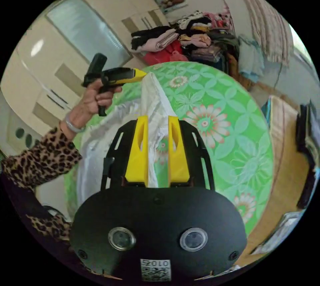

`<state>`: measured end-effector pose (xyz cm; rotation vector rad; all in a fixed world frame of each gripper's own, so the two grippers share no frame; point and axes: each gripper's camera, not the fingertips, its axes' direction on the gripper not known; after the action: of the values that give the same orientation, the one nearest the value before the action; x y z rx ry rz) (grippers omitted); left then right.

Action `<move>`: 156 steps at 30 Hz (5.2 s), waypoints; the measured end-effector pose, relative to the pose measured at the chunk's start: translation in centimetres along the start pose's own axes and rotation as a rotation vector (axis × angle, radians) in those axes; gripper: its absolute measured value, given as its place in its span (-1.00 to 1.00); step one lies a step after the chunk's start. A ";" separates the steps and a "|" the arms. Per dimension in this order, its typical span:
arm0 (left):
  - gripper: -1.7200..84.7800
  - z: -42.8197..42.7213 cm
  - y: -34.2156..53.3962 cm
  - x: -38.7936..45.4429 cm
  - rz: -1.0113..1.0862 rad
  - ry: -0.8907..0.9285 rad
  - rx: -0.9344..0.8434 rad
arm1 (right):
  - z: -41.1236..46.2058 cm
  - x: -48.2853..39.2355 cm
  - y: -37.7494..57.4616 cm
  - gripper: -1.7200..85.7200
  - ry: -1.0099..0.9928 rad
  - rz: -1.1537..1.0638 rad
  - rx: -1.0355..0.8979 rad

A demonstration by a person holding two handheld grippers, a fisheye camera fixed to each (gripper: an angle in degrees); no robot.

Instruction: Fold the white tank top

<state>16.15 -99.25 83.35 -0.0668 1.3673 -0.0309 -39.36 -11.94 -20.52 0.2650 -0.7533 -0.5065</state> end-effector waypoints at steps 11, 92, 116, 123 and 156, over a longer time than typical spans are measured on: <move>-0.97 -0.7 0.1 -0.5 0.034 0.026 -0.005 | 4.6 -6.9 -5.3 -0.79 0.267 -0.388 -0.154; -0.97 -11.8 30.2 -10.8 -0.299 -0.174 0.028 | -2.6 -2.4 -4.3 -0.90 -0.624 -0.360 -0.336; -0.96 -4.5 23.7 4.4 0.135 -0.118 -0.136 | -19.6 5.5 15.9 -0.81 -0.224 0.153 -0.185; -0.96 7.4 20.0 9.0 0.246 -0.102 -0.383 | -28.7 8.0 27.6 -0.79 0.168 0.380 -0.228; -0.83 20.2 12.9 12.8 0.388 -0.029 -0.705 | -34.4 6.5 39.5 -0.88 0.039 0.233 -0.190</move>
<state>38.31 -86.52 74.05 -0.3880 1.2865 0.7756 2.53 19.88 -24.98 0.0098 -0.6824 -0.3481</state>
